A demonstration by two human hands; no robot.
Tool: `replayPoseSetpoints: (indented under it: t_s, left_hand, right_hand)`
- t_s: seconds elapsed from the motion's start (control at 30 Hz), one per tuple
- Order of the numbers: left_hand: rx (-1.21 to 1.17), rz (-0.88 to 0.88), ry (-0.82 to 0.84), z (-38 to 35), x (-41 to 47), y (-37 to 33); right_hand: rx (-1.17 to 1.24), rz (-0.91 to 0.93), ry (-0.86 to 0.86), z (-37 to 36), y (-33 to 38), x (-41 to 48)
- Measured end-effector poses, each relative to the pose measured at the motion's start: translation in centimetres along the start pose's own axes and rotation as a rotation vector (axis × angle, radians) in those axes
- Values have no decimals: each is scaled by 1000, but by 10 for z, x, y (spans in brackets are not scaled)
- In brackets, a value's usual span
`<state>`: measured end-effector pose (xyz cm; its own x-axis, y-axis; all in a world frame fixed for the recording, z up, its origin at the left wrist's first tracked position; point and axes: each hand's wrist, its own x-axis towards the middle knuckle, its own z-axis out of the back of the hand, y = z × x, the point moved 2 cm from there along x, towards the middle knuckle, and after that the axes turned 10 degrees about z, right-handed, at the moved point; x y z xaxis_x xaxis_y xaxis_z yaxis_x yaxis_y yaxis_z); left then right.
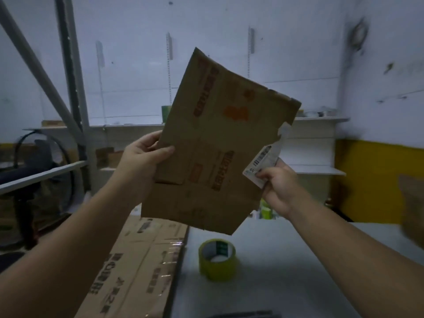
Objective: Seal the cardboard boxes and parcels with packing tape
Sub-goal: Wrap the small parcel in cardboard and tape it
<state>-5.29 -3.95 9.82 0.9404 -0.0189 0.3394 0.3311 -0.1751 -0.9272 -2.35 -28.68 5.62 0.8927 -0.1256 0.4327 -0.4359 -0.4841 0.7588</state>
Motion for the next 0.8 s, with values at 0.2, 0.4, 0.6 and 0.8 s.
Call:
replayPoseSetpoints:
  t_s: [0.2, 0.4, 0.6, 0.8]
  left_hand:
    - [22, -96, 57, -57, 18, -16]
    - [186, -90, 83, -107, 29, 20]
    - [268, 292, 176, -163, 44, 109]
    - [243, 560, 211, -186, 30, 175]
  right_hand:
    - [17, 116, -8, 32, 53, 9]
    - [-113, 227, -167, 86, 73, -1]
    - [-327, 184, -351, 167, 64, -22]
    - [-363, 41, -427, 215, 45, -46]
